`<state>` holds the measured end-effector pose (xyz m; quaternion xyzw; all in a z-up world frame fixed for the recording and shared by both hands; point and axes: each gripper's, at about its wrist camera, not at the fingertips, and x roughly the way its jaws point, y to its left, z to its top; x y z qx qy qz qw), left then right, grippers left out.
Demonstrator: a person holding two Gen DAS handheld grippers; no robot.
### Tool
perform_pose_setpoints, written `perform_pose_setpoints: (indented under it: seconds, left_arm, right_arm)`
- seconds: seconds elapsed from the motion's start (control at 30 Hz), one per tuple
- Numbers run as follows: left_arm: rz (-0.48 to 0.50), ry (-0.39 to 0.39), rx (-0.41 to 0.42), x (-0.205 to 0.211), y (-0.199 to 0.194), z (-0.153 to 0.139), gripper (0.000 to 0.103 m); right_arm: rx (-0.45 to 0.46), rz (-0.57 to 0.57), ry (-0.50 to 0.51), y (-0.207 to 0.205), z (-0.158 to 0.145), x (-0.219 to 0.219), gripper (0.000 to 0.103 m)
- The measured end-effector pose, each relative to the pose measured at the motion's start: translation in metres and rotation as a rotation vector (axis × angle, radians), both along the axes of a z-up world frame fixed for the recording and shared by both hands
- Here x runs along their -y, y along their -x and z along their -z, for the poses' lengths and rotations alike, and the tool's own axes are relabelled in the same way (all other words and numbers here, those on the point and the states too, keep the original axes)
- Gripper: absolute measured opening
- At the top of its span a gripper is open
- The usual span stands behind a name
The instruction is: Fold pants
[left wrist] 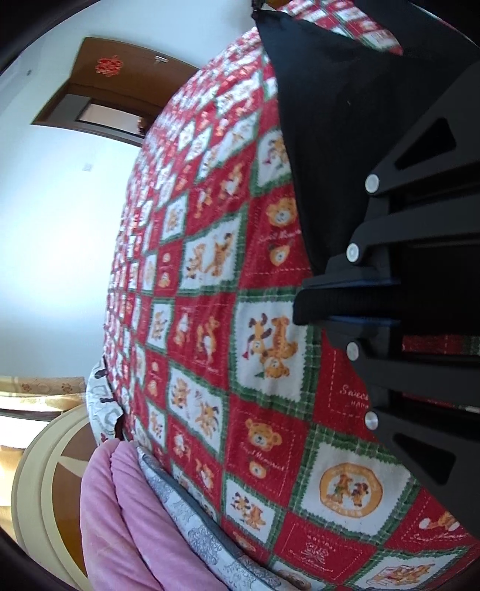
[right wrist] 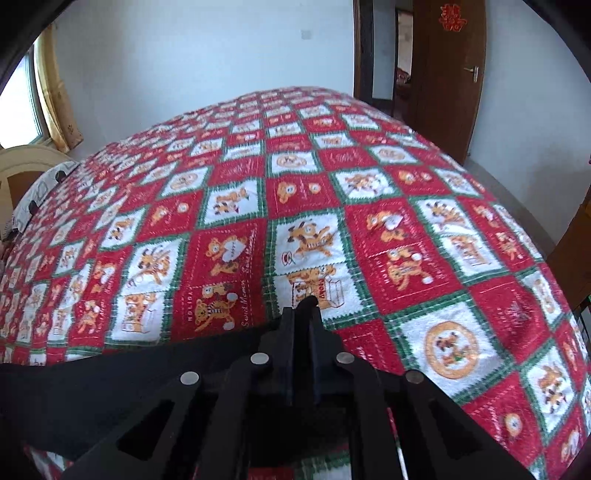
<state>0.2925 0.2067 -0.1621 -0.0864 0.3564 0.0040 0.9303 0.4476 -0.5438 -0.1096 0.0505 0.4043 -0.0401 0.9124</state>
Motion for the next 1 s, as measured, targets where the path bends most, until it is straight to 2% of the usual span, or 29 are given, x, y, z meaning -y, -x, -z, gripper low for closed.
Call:
perform_pose_setpoints:
  seconds: [0.2,0.37,0.73,1.0]
  left_arm:
    - [0.007,0.079,0.07,-0.006,0.018,-0.02,0.012]
    - [0.028,0.096,0.12,-0.004,0.036,-0.029,0.012]
    - [0.066,0.134,0.178,0.002,0.079,-0.041,0.012]
    - [0.073,0.169,0.193,0.003,0.107,-0.031,0.012]
  right_arm:
    - [0.107,-0.004,0.002,0.043,-0.041,0.002,0.006]
    - [0.17,-0.003,-0.007,0.085,-0.059,0.008,0.006]
    - [0.194,0.045,-0.071,0.17,-0.054,0.042,0.006]
    - [0.228,0.054,-0.127,0.223,-0.043,0.055,0.006]
